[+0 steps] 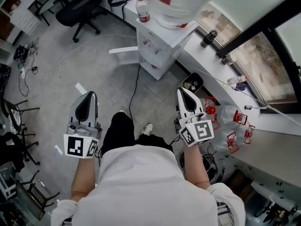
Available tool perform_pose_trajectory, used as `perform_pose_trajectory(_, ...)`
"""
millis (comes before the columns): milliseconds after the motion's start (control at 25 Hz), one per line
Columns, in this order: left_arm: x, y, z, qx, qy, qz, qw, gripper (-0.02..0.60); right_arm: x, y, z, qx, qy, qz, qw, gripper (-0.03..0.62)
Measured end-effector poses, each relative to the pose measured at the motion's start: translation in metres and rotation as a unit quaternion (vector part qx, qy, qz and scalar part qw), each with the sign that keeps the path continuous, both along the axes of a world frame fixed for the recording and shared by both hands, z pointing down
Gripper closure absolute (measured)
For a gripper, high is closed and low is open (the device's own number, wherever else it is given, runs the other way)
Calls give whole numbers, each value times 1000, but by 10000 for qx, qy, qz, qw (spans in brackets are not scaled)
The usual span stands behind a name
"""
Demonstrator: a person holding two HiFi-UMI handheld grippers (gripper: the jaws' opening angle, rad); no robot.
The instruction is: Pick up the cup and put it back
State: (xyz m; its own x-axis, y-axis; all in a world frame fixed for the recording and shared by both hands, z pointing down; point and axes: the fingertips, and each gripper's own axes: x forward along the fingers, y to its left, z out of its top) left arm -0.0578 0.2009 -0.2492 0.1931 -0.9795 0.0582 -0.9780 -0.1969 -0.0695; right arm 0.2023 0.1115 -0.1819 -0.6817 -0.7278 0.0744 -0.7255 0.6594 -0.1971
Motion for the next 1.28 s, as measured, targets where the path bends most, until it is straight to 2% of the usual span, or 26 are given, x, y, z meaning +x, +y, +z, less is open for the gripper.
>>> perform_pose_trajectory(120, -3, -23, 3, 3, 42, 189, 9998, 558, -2, -12, 0, -4, 48, 158, 9999, 574)
perform_pose_trajectory(320, -9, -76, 14, -34, 112, 751, 9971, 558, -6, -41, 0, 20, 157, 640, 9978, 574)
perform_pose_trajectory(480, -37, -113, 16, -76, -78, 1110, 9938, 558, -35, -58, 6, -89, 365, 838, 9958, 574)
perform_pose_trajectory(560, -57, -131, 27, -169, -34, 1239, 9921, 558, -56, -71, 10, -86, 537, 874, 9947, 574)
perform_pose_trajectory(760, -83, -178, 73, -364, 132, 1628, 9859, 558, -100, -103, 31, -145, 696, 1170, 9906, 574)
perform_pose_trajectory(960, -81, -218, 125, -330, 256, 2016, 9786, 558, -128, -114, 74, -296, 1123, 1167, 9864, 574)
perform_pose_trajectory(1160, -75, -243, 203, -226, -80, 2259, 9738, 558, -140, -131, 142, -218, 1361, 887, 9865, 574)
perform_pose_trajectory(1240, -79, -252, 238, -144, -249, 2190, 9753, 558, -144, -138, 179, -193, 1411, 706, 9873, 574)
perform_pose_trajectory(1280, -83, -258, 255, -125, -219, 2105, 9773, 558, -146, -142, 199, -183, 1438, 617, 9875, 574)
